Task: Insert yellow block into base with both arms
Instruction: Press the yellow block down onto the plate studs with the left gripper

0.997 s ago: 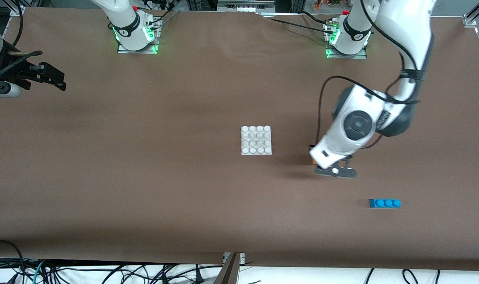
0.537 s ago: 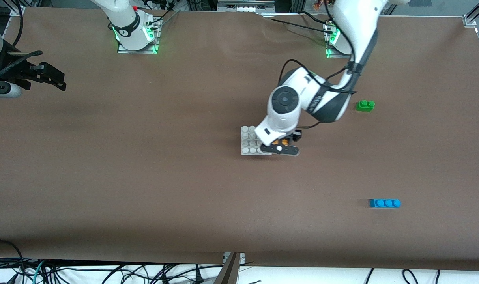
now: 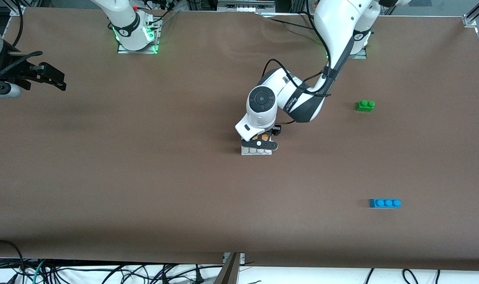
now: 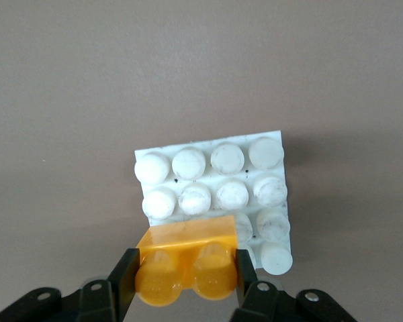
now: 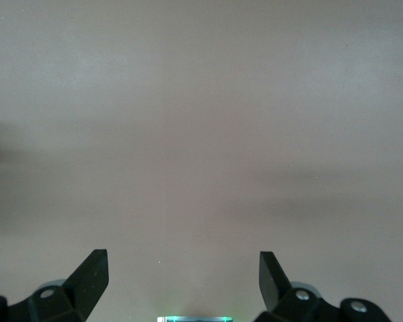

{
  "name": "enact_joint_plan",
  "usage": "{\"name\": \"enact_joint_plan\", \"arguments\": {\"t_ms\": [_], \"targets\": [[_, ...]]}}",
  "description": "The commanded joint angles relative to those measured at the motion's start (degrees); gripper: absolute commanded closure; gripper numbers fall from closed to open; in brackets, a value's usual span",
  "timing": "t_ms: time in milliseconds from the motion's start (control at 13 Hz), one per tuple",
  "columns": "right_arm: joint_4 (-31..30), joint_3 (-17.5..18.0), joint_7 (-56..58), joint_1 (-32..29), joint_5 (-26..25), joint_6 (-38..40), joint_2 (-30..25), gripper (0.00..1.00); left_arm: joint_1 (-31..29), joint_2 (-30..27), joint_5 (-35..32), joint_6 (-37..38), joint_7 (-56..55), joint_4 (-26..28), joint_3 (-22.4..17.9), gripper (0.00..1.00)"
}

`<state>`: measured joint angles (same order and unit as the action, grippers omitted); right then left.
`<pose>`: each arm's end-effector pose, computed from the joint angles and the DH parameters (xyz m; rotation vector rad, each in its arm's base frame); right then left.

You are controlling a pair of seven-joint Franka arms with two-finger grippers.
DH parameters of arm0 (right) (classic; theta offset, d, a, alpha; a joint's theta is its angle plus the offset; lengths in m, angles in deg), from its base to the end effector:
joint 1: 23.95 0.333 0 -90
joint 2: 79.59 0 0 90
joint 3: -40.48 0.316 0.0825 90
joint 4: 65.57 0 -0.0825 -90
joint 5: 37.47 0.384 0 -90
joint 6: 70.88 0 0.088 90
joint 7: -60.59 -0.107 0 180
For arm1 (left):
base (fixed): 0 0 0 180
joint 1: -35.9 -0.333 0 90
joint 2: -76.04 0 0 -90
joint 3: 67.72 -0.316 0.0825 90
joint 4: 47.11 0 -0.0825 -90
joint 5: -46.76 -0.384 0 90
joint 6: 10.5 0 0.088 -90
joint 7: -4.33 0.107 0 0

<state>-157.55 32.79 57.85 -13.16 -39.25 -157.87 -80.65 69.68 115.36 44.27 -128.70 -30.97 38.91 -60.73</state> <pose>0.5419 0.0252 0.6140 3.1078 0.0091 -0.1045 0.5397 -0.4448 0.2559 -3.0918 0.1478 0.1856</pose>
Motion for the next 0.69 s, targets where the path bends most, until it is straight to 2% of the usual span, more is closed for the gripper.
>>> {"name": "enact_joint_plan", "arguments": {"t_ms": [0,613], "targets": [[1.28,-0.22,0.46,-0.33,-0.51,0.68,0.71,0.01,1.29,2.25,0.83,-3.33,-0.21,-1.65,-0.67,0.78],[1.28,-0.22,0.46,-0.42,-0.42,0.68,0.71,0.01,2.43,2.6,0.65,-3.35,-1.62,-0.85,-0.67,0.77]]}}
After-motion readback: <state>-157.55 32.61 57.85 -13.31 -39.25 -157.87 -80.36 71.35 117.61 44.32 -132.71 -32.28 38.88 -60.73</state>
